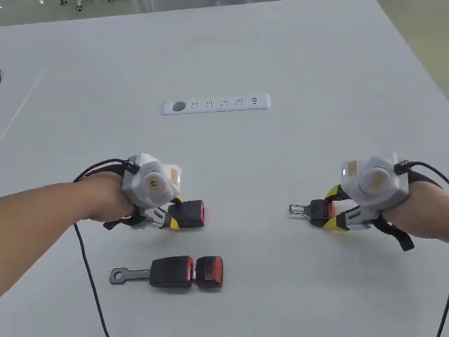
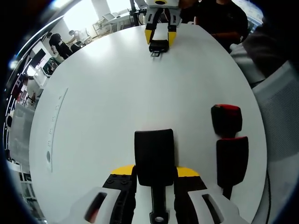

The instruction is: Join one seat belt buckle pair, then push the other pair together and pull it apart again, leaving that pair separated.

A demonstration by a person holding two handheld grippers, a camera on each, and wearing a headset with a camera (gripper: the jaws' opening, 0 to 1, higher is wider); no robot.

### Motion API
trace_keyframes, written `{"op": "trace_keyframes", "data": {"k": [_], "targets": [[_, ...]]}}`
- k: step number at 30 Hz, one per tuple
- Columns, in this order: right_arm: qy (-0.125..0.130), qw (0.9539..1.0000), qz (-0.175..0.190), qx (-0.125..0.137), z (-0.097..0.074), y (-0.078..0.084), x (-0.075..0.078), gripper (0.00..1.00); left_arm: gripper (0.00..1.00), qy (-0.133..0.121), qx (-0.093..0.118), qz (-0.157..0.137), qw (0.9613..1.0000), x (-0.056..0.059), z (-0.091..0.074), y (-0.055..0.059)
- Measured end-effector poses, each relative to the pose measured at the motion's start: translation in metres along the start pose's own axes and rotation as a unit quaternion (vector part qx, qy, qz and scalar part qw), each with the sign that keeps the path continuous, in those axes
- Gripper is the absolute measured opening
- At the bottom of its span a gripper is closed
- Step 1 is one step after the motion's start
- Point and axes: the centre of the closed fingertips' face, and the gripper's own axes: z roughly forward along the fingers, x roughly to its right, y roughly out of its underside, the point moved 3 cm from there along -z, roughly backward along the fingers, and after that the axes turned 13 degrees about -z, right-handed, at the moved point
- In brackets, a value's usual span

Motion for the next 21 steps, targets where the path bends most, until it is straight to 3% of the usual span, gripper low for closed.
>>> {"op": "trace_keyframes", "data": {"k": [5,21], "targets": [[0.000,1.0000,-0.002,0.001,0.003,-0.006,0.000,0.31,0.31,0.002,0.000,0.005,1.0000,0.000,0.000,0.000],[-0.014,0.9990,-0.029,0.032,0.030,-0.059,-0.006,0.31,0.31,-0.007,-0.003,0.025,0.9997,0.000,0.003,0.000]]}}
